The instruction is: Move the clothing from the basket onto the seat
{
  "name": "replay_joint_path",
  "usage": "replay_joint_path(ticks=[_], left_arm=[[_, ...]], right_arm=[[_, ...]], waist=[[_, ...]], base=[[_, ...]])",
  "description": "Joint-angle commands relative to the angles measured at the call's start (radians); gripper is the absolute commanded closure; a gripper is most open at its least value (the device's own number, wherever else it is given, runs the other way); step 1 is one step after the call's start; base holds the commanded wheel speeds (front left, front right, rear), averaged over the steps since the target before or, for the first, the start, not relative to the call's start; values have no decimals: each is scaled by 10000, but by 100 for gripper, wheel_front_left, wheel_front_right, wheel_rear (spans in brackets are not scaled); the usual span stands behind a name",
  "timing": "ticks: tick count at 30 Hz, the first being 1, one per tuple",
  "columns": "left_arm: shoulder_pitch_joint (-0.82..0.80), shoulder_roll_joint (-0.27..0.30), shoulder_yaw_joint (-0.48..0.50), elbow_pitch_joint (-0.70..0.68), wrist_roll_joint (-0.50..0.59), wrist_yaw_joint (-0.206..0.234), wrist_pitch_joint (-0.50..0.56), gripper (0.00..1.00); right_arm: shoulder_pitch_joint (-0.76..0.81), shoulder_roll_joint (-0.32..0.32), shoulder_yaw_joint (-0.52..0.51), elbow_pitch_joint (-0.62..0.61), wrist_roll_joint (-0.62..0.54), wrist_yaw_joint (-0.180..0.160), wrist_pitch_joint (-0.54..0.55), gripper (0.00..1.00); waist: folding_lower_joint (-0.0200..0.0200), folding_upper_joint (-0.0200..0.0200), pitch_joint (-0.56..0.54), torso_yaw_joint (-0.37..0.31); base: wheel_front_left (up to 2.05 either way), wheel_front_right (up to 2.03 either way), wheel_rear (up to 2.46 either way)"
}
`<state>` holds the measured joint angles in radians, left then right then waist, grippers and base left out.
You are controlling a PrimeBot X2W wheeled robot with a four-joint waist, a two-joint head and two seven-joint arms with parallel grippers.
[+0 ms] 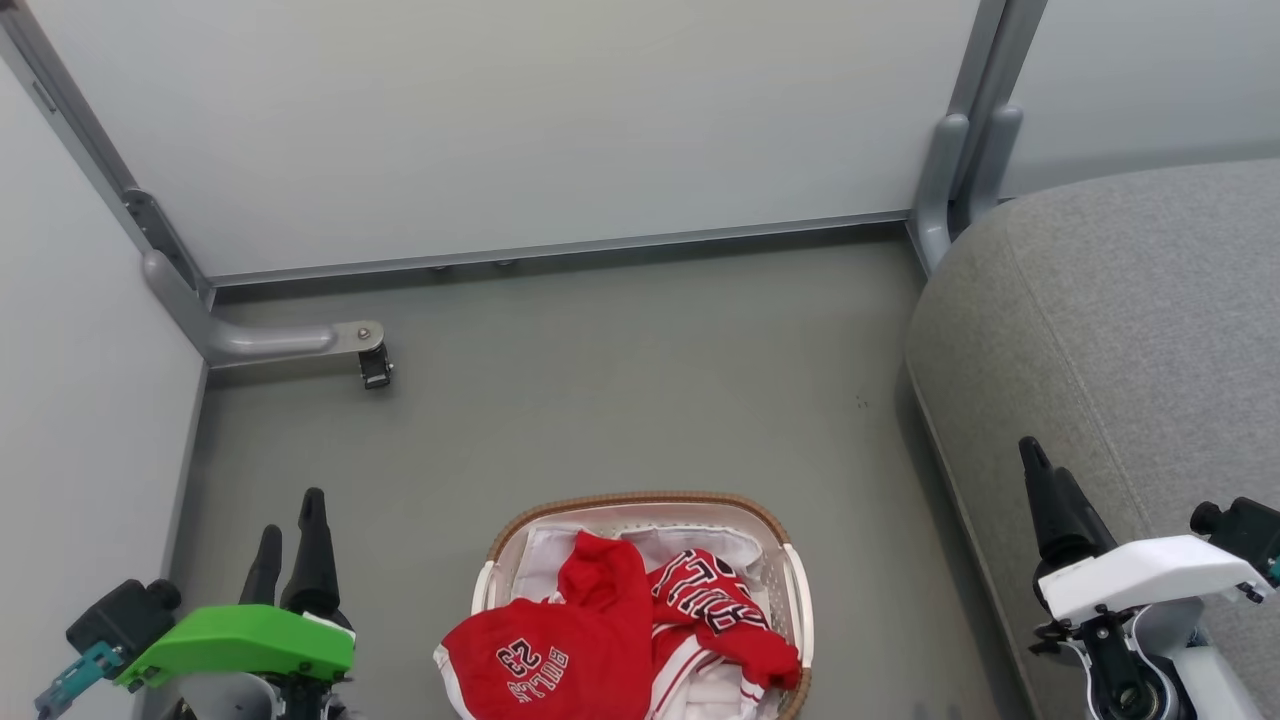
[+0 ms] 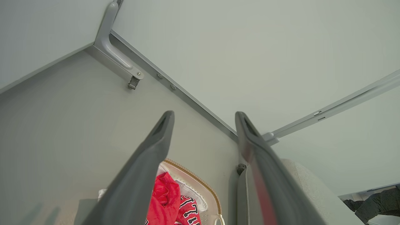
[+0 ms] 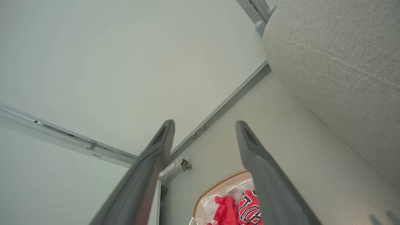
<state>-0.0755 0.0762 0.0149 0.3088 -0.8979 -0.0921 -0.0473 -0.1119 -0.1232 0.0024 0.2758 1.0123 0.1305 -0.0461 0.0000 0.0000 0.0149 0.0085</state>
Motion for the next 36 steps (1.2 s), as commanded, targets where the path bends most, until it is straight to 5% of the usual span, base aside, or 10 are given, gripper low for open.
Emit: replay_joint_path(ticks=[1, 16, 36], left_arm=[[-262, 116, -103, -65, 435, 60, -114, 0], [-139, 348, -980, 170, 2431, 533, -599, 0], [39, 480, -1185, 254, 4391, 1275, -1152, 0]], right_arm=[[-208, -134, 48, -60, -365, 3, -127, 0], [-233, -251, 786, 287, -2305, 3, -608, 0], [-127, 13, 291, 654, -5282, 3, -1163, 0]], waist=[[0, 0, 3, 7], [0, 0, -6, 102], [0, 0, 41, 136]], base=[[0, 0, 0], [0, 0, 0], [0, 0, 0]])
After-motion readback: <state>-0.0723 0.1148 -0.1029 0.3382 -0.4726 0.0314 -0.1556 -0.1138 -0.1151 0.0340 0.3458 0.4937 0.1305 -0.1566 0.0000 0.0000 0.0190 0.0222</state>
